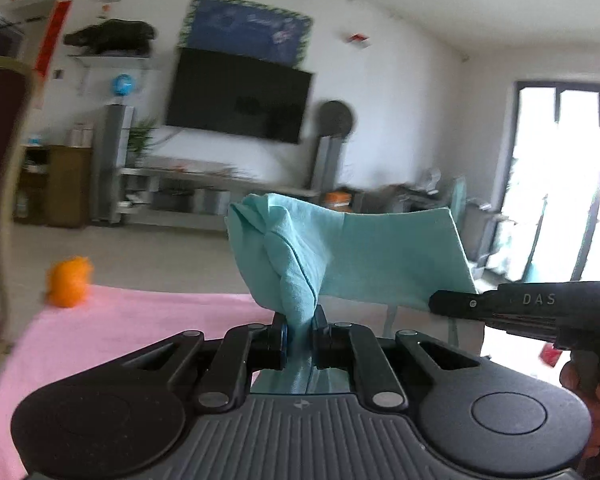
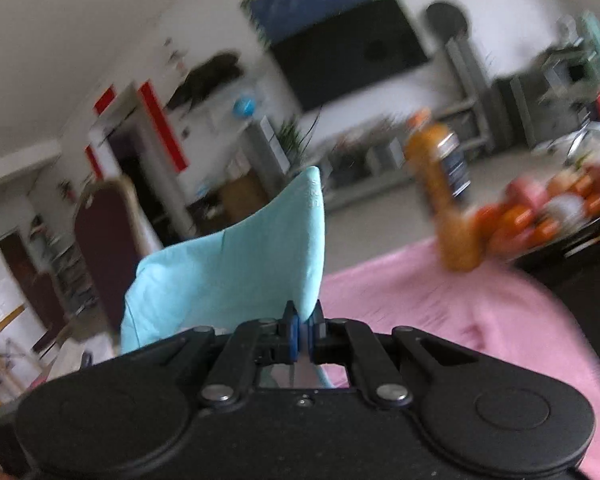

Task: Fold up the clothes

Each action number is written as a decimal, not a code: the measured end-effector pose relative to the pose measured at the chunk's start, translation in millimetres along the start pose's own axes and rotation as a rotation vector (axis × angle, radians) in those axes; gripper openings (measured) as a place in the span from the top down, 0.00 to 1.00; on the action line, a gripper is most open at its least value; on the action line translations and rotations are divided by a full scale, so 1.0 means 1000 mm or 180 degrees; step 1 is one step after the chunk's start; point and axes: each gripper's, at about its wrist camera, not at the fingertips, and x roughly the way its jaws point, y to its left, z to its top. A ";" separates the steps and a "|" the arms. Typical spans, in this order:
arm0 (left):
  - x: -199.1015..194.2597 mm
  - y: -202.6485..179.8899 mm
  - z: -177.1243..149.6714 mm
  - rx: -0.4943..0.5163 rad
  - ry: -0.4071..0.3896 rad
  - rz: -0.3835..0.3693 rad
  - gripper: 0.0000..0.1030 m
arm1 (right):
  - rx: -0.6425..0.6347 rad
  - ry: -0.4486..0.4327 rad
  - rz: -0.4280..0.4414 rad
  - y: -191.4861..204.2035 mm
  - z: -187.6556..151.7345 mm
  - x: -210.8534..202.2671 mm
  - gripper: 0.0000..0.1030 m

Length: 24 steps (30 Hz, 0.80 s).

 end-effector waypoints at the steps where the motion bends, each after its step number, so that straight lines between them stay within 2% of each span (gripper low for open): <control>1: 0.005 -0.013 -0.001 -0.0027 -0.0005 -0.0086 0.91 | -0.0012 -0.0069 -0.0091 -0.009 0.005 -0.015 0.96; 4: 0.034 -0.046 -0.012 -0.0082 0.0130 -0.0279 0.91 | 0.0004 -0.0187 -0.0373 -0.040 0.016 -0.048 0.96; 7: 0.066 -0.064 -0.027 -0.0068 0.0280 -0.0347 0.91 | 0.0005 -0.0250 -0.0658 -0.074 0.015 -0.055 0.96; 13: 0.120 -0.072 -0.053 -0.0106 0.0563 -0.0287 0.91 | 0.0170 -0.0108 -0.0975 -0.142 0.003 -0.027 0.96; 19: 0.174 -0.079 -0.079 -0.0143 0.0847 -0.0227 0.90 | 0.0294 0.0155 -0.1072 -0.189 -0.009 0.017 0.96; 21: 0.195 -0.082 -0.087 -0.0108 0.0899 -0.0149 0.87 | 0.0337 0.0261 -0.1094 -0.205 -0.013 0.032 0.96; 23: 0.219 -0.082 -0.093 0.0016 0.0928 0.0010 0.68 | 0.0325 0.0328 -0.1127 -0.218 -0.015 0.052 0.94; 24: 0.234 -0.077 -0.096 0.0094 0.0998 0.0142 0.65 | 0.0278 0.0346 -0.1147 -0.224 -0.017 0.063 0.91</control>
